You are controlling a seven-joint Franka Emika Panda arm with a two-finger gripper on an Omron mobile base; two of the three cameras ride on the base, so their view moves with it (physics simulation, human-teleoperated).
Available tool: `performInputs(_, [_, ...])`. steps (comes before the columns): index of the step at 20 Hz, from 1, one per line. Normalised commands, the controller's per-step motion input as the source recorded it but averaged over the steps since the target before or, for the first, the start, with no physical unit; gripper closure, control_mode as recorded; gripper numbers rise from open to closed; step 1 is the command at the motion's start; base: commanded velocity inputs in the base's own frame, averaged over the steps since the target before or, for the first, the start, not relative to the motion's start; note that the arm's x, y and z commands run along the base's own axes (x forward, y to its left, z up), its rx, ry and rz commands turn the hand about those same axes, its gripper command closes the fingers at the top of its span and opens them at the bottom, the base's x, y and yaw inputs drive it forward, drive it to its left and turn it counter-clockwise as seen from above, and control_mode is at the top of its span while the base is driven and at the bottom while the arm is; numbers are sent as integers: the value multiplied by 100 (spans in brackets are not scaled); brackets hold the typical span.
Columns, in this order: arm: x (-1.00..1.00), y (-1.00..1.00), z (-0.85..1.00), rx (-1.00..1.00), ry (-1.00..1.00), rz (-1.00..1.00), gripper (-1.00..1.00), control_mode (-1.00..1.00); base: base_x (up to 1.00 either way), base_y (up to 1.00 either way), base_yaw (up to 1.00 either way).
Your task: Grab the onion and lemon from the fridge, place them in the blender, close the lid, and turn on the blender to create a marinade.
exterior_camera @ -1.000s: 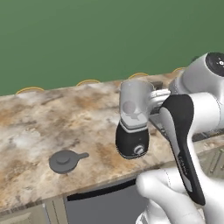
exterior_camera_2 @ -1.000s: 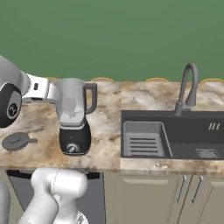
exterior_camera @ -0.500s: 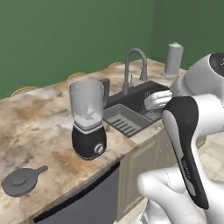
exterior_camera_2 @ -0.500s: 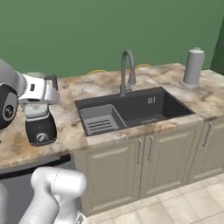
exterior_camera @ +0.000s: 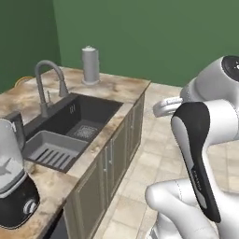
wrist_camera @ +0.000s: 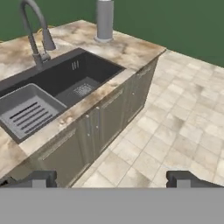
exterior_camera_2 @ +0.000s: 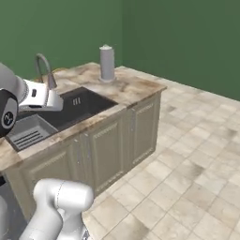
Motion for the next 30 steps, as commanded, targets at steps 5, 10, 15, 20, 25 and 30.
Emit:
performInputs(5, [0,0,0,0,0,0,-100,100,0,-75,-75])
performInputs(10, [0,0,0,0,0,0,-100,100,2,-80,-72])
performInputs(15, [0,0,0,0,0,0,-100,100,64,-62,-51])
performInputs(20, [0,0,0,0,0,0,-100,100,100,-5,-23])
performInputs(25, [0,0,0,0,0,0,-100,100,100,9,-21])
performInputs(30, [0,0,0,0,0,0,-100,100,100,29,-22])
